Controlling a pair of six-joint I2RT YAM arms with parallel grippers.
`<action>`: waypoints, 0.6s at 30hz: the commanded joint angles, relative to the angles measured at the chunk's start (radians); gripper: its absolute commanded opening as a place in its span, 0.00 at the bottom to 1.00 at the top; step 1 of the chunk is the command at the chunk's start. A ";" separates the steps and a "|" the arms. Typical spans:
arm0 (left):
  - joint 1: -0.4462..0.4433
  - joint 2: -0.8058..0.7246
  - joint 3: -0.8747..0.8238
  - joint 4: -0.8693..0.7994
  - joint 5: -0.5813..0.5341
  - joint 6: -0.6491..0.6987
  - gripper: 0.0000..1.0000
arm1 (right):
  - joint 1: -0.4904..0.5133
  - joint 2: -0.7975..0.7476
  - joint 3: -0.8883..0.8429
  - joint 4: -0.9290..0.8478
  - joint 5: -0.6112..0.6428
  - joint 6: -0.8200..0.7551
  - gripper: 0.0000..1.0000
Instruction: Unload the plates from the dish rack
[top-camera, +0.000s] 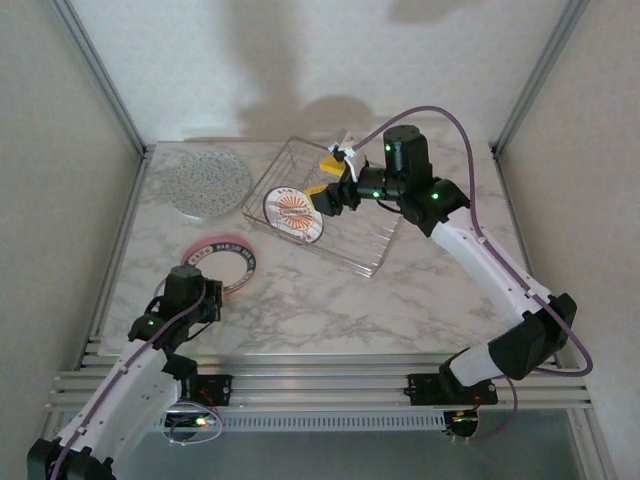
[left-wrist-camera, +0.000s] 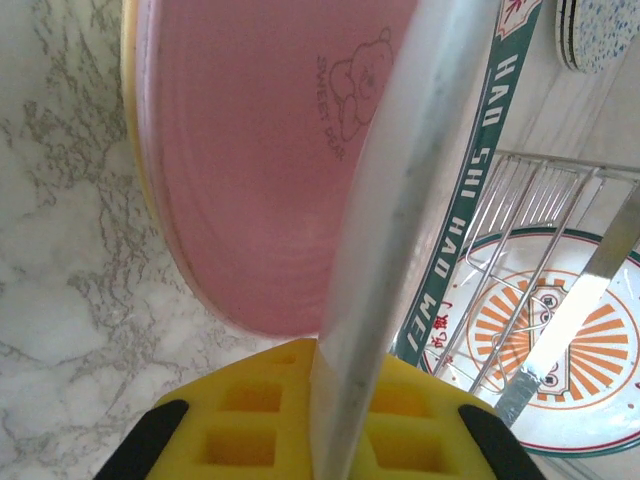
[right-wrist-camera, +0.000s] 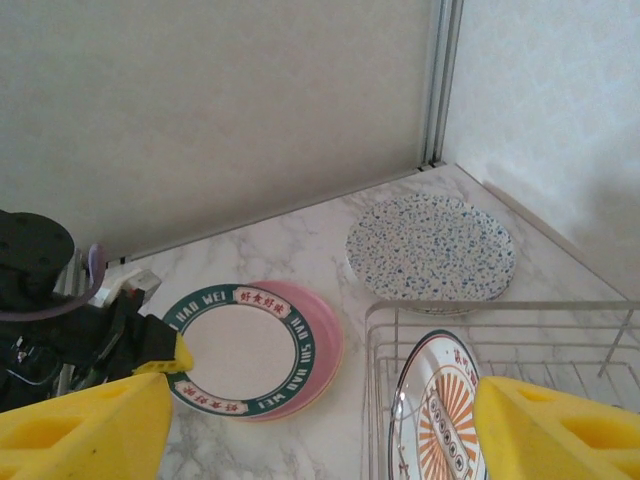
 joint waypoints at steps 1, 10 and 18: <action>0.006 0.015 -0.017 0.095 -0.034 -0.031 0.00 | 0.008 -0.025 -0.003 -0.011 -0.016 -0.007 0.80; 0.032 0.066 -0.055 0.168 -0.048 -0.030 0.00 | 0.013 -0.008 0.007 -0.015 -0.026 0.006 0.80; 0.051 0.123 -0.057 0.208 -0.030 -0.010 0.00 | 0.016 0.000 0.016 -0.018 -0.056 0.010 0.80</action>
